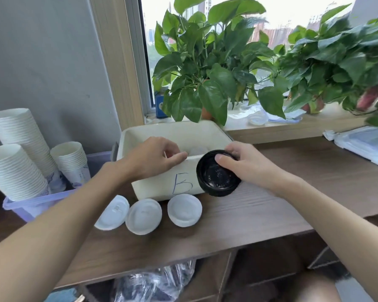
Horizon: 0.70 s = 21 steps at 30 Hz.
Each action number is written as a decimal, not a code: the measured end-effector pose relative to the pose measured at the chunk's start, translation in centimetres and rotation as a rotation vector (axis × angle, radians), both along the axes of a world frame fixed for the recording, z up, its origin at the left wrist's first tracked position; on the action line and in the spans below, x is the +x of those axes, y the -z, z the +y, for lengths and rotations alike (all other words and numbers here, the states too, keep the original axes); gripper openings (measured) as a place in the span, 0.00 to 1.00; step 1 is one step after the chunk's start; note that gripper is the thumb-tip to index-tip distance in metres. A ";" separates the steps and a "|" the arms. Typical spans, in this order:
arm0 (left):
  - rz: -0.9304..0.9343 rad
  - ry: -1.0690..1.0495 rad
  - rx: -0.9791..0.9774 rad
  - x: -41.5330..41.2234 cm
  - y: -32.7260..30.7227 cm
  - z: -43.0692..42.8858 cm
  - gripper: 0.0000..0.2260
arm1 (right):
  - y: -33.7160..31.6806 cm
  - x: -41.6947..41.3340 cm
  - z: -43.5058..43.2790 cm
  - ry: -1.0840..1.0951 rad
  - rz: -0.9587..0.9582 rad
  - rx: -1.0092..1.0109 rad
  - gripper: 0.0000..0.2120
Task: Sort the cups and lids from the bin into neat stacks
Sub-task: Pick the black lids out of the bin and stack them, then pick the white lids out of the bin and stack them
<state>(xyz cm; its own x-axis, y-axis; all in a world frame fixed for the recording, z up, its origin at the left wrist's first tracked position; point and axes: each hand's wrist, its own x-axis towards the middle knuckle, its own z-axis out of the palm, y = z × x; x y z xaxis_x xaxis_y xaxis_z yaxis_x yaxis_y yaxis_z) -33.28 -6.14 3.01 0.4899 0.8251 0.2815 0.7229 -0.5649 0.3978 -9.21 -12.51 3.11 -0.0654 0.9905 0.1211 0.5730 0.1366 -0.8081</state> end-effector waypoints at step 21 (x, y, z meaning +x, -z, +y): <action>-0.116 -0.108 0.088 -5.7 6.8 -8.2 0.12 | 5.9 -2.1 0.2 0.100 -0.571 0.036 0.13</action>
<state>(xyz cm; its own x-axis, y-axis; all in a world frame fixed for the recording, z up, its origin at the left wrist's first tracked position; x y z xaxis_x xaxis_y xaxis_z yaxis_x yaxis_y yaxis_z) -39.00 -14.37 -3.77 0.3595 0.8408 0.4049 0.7334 -0.5228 0.4346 -11.30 -12.28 -2.81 -0.0367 0.9911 0.1280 0.9284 0.0812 -0.3627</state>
